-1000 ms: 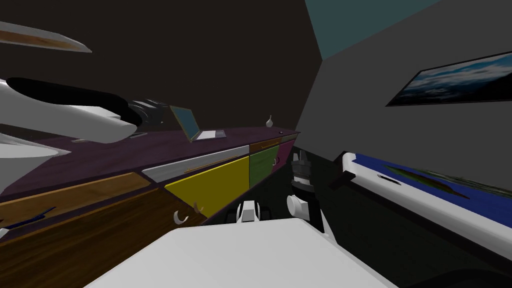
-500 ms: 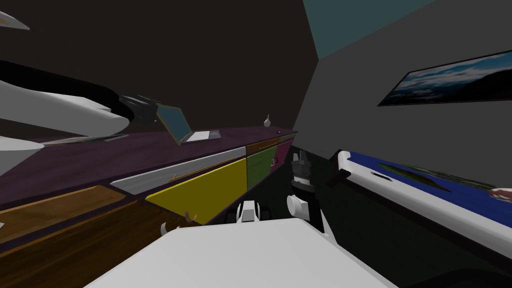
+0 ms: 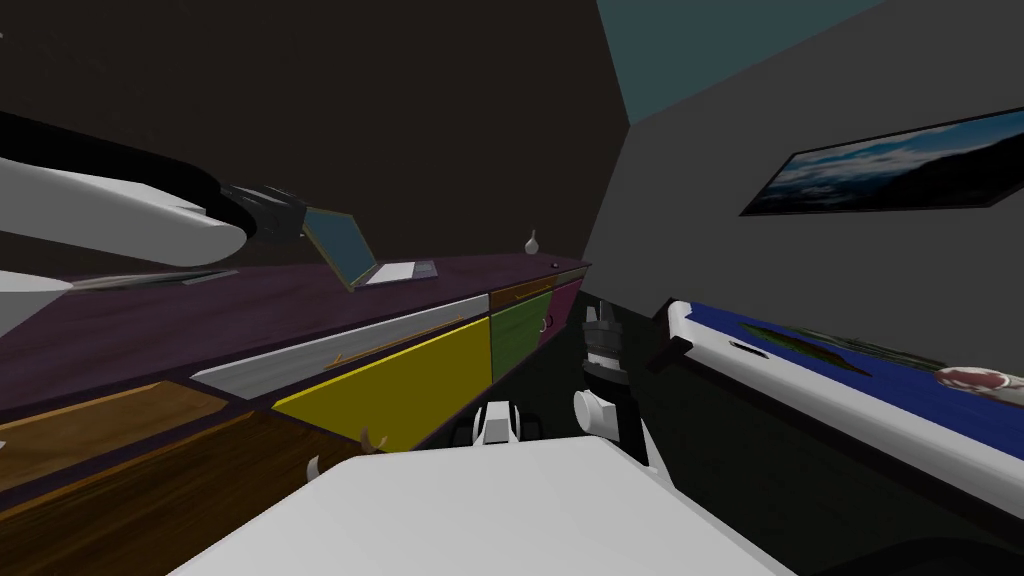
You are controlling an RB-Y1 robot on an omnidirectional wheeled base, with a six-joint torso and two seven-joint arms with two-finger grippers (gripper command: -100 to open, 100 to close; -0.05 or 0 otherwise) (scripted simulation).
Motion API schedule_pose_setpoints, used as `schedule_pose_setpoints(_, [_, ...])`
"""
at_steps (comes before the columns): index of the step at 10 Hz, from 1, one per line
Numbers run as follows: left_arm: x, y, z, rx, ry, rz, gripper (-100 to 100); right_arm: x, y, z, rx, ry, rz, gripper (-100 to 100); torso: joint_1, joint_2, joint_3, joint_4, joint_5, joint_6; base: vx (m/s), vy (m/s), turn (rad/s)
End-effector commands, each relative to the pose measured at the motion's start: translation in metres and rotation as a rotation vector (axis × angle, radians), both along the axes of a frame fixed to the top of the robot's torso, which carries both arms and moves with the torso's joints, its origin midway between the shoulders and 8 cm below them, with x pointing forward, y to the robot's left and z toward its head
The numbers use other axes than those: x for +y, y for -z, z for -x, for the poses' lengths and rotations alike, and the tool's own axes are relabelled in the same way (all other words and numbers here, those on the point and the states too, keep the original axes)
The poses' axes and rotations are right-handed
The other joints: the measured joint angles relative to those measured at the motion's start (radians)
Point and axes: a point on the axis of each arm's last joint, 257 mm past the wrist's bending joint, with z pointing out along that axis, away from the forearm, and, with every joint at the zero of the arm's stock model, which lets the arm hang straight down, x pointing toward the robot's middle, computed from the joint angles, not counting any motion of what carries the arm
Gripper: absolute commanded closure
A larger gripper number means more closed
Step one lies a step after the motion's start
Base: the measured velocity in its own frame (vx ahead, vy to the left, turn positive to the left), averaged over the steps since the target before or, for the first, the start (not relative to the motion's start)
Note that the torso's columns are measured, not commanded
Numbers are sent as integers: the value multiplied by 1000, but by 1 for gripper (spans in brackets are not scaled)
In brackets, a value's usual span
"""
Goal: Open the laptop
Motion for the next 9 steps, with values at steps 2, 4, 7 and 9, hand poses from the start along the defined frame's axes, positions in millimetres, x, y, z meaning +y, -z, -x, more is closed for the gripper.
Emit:
schedule_pose_setpoints(2, [19,-1,-6,30,-2,-31,100,0,0,0,0,0,0,0,0,0,0,0,0,1,7,-99,-12])
schedule_pose_setpoints(4, [28,-7,-9,29,13,-49,100,0,0,0,0,0,0,0,3,0,0,0,0,1,2,-63,-14])
schedule_pose_setpoints(7, [36,-2,-9,76,-1,-96,100,0,0,0,0,0,0,0,4,-1,-1,0,1,0,5,-56,1])
schedule_pose_setpoints(9, [54,-3,-12,84,-2,-104,100,0,0,0,0,0,0,0,4,-1,-1,0,1,0,14,-79,-14])
